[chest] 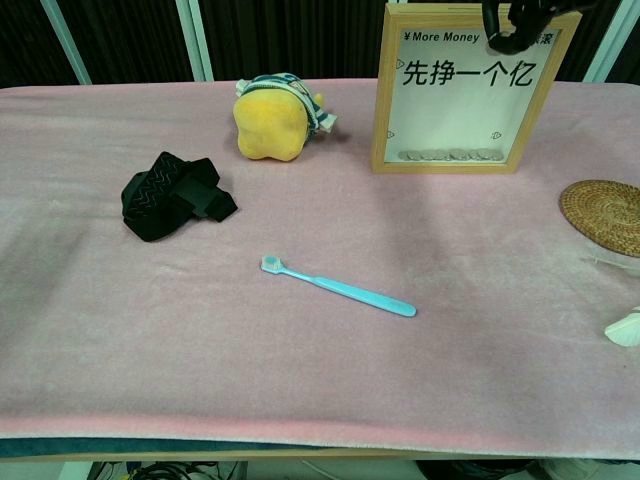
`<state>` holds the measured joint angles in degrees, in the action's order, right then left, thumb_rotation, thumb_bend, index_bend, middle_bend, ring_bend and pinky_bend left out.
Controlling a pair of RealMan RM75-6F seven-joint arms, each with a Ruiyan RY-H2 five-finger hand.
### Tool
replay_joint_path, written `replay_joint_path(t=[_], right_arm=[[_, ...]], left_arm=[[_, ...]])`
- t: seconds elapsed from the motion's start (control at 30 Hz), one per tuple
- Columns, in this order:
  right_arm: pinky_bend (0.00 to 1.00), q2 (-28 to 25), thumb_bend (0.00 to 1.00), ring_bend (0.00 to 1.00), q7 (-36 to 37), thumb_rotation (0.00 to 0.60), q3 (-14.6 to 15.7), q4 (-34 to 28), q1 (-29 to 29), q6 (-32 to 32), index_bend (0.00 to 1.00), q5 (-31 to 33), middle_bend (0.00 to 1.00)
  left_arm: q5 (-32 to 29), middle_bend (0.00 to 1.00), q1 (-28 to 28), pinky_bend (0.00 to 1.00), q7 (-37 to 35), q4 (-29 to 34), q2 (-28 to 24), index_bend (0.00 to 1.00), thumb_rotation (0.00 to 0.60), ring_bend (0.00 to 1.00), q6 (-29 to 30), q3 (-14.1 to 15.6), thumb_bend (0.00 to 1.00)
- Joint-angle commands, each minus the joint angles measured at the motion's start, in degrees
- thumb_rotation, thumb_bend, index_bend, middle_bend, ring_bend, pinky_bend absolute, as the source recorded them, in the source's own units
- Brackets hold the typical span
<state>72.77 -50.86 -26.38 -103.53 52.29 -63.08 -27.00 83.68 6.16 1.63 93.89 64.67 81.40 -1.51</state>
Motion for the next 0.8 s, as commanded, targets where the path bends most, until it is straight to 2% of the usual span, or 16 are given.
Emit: replay_joint_path(t=[0.03, 0.3, 0.57, 0.8], right_arm=[[0.87, -1.1, 0.46, 0.87, -0.9, 0.600, -0.8, 1.4, 2.5, 1.0, 0.79, 2.2, 0.86], [0.87, -2.5, 0.46, 0.87, -1.7, 0.600, -2.0, 6.4, 8.4, 4.2, 0.79, 8.4, 0.86], [0.87, -2.6, 0.46, 0.87, -1.9, 0.600, -1.7, 13.4, 12.9, 9.1, 0.79, 14.2, 0.86], [0.87, -1.0, 0.46, 0.87, -1.3, 0.600, 0.8, 21.6, 16.5, 14.0, 0.79, 17.3, 0.86]], left_arm=[[-0.3, 0.04, 0.0, 0.00, 0.0, 0.1, -0.1, 0.02, 0.600, 0.00, -0.1, -0.1, 0.41], [-0.9, 0.04, 0.3, 0.00, 0.0, 0.1, -0.1, 0.02, 0.600, 0.00, -0.8, -0.3, 0.41], [-1.2, 0.04, 0.3, 0.00, 0.4, 0.2, -0.1, 0.02, 0.600, 0.00, -0.9, -0.4, 0.41], [-1.3, 0.04, 0.3, 0.00, 0.8, 0.1, -0.1, 0.03, 0.600, 0.00, -0.9, -0.4, 0.41]])
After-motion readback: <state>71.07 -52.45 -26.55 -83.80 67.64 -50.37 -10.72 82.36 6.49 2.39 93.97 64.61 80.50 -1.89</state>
